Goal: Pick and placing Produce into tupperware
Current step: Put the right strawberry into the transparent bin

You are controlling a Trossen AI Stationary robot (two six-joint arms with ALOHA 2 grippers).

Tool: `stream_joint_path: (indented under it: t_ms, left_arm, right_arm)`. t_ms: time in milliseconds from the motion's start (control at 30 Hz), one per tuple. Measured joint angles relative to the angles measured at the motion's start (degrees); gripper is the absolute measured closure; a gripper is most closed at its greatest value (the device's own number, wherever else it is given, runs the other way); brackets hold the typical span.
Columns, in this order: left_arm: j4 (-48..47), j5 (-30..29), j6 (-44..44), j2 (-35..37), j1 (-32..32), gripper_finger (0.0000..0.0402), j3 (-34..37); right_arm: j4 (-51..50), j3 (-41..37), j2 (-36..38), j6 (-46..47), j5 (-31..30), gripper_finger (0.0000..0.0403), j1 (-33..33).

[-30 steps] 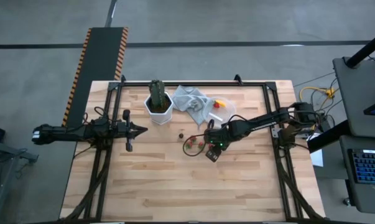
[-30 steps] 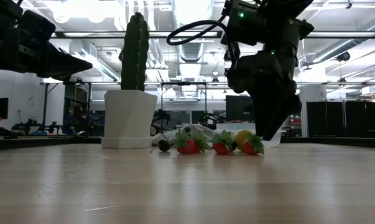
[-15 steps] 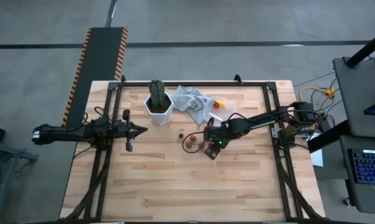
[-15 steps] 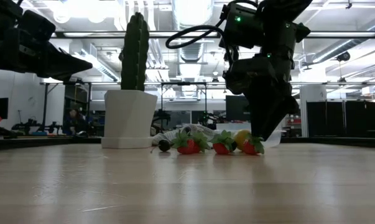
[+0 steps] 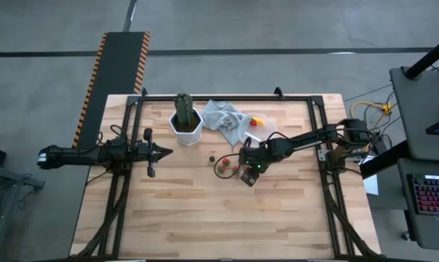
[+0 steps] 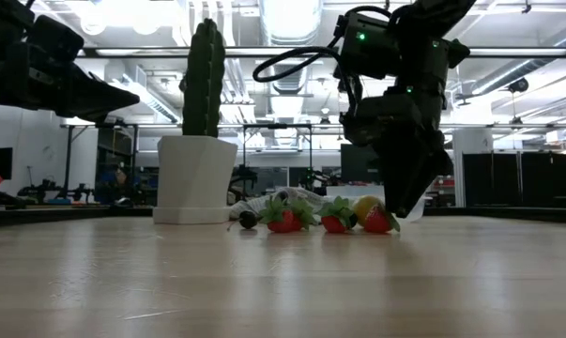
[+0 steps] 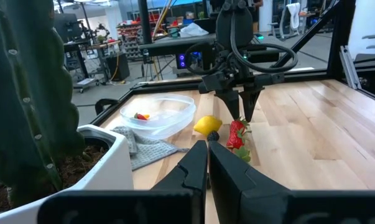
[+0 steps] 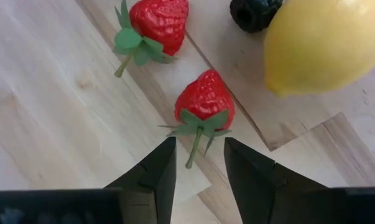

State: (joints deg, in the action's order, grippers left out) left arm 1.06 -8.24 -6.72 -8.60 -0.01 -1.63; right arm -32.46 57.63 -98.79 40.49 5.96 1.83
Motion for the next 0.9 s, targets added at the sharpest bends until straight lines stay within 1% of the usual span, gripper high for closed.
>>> stream_joint_path:
  t_ms: [600, 767, 900]
  left_arm:
    - [0.0, 0.0, 0.0, 0.0, 0.0, 0.0402, 0.0]
    - [0.0, 0.0, 0.0, 0.0, 0.0, 0.0402, 0.0]
    - [0.0, 0.0, 0.0, 0.0, 0.0, 0.0402, 0.0]
  right_arm:
    - [0.2, 0.0, 0.0, -0.7, 0.0, 0.0284, 0.0]
    - [0.2, 0.0, 0.0, -0.7, 0.0, 0.0300, 0.0]
    - [0.1, 0.0, 0.0, -1.6, 0.3, 0.0321, 0.0]
